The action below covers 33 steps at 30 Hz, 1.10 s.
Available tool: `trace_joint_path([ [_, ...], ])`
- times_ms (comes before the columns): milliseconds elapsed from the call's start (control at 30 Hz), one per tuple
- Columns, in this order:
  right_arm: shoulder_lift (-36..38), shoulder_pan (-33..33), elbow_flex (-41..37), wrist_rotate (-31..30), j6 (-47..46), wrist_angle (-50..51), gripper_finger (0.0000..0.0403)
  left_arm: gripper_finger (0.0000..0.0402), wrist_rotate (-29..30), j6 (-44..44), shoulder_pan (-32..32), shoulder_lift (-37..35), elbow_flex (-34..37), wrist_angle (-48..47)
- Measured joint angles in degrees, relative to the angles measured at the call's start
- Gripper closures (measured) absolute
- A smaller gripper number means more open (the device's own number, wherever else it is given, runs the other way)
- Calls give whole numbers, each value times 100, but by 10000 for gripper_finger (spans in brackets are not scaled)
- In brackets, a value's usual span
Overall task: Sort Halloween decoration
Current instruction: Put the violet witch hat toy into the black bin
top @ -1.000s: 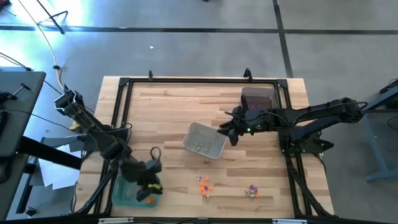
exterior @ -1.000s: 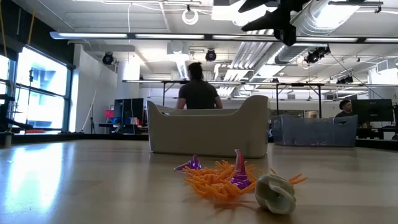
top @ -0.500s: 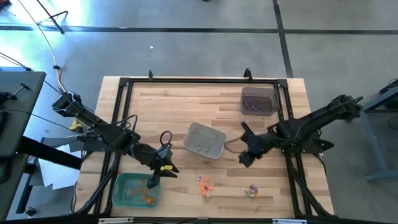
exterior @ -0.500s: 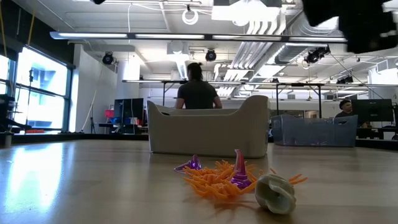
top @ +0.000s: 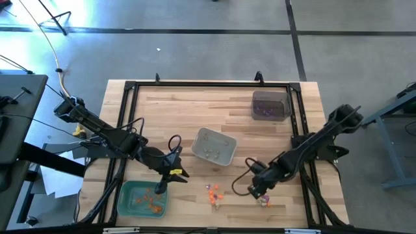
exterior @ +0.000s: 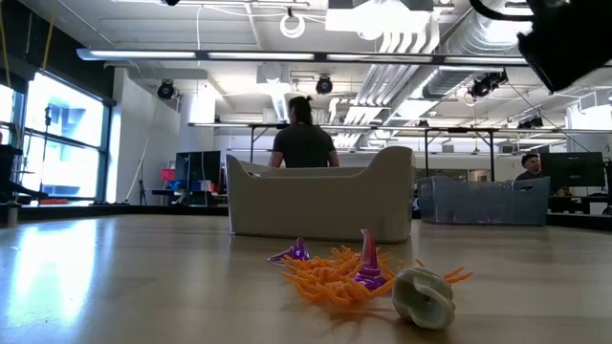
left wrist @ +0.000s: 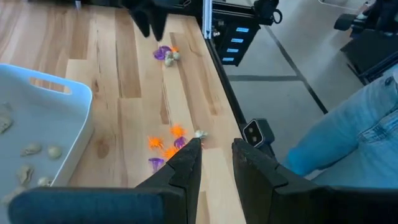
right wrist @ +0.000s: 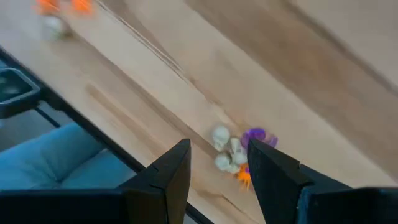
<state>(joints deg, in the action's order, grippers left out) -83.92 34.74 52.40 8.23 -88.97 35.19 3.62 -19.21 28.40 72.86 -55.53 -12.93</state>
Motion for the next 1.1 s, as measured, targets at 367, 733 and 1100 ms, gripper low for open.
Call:
trace_joint_path([
  [367,-1035,335,0,670,-365,-750,250,326,-61,88,2,0,0,1],
  [733,-1211,317,0,484,-311,-666,250,326,-61,86,2,0,0,80],
  [1100,-1192,313,0,471,-208,-1154,250,326,-61,86,2,0,0,81],
])
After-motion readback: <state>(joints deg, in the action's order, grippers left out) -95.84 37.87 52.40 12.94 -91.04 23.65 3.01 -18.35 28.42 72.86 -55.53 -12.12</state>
